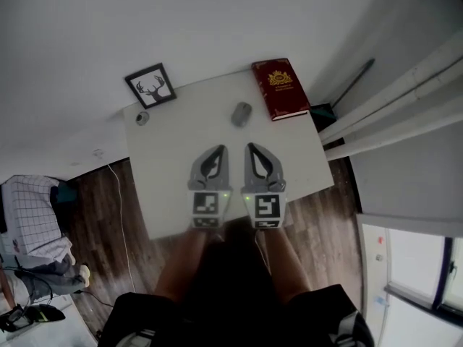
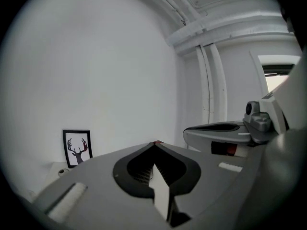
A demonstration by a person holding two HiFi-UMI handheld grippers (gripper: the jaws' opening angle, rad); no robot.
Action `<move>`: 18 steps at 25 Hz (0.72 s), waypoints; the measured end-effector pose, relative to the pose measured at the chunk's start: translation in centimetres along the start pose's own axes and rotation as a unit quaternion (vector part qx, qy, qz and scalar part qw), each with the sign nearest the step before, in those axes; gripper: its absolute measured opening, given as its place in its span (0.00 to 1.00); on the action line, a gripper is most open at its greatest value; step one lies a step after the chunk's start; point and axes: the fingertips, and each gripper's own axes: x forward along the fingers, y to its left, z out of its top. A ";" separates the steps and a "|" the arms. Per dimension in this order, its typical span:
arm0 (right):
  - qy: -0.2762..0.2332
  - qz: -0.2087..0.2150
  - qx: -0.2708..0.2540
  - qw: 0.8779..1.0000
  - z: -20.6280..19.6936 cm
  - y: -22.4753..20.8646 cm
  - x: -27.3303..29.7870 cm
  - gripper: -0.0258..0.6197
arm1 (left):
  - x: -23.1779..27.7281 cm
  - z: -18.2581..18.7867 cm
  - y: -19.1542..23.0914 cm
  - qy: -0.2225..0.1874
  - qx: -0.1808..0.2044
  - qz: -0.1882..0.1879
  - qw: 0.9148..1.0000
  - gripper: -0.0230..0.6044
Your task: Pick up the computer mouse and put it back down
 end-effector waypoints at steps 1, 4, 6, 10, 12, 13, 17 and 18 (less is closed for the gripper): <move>0.000 -0.001 -0.004 1.000 0.3 0.5 -1.0 0.06 | -1.0 0.1 -0.3 -0.005 0.001 -0.002 1.000 0.04; -0.006 -0.011 -0.011 1.000 0.9 1.8 -4.1 0.06 | -4.1 0.7 -1.1 -0.017 0.001 -0.004 1.000 0.04; -0.005 -0.012 -0.021 1.000 1.3 2.6 -5.8 0.06 | -6.0 1.2 -1.5 -0.024 0.005 -0.008 1.000 0.04; -0.028 -0.018 -0.017 0.999 3.4 3.2 -8.1 0.06 | -8.3 2.9 -1.4 -0.044 0.005 -0.008 0.999 0.04; -0.033 -0.021 -0.021 0.999 4.3 2.9 -8.9 0.06 | -8.9 3.6 -1.9 -0.056 0.009 -0.008 0.998 0.04; -0.036 -0.022 -0.023 0.999 4.6 2.8 -9.2 0.06 | -9.1 3.8 -2.5 -0.058 0.013 -0.010 0.998 0.04; -0.042 -0.017 -0.033 0.998 5.6 2.0 -10.5 0.06 | -9.2 4.0 -4.9 -0.052 0.010 -0.012 0.999 0.04; -0.043 -0.013 -0.034 0.998 5.7 1.8 -10.6 0.06 | -9.1 4.3 -5.2 -0.054 0.008 -0.010 0.998 0.04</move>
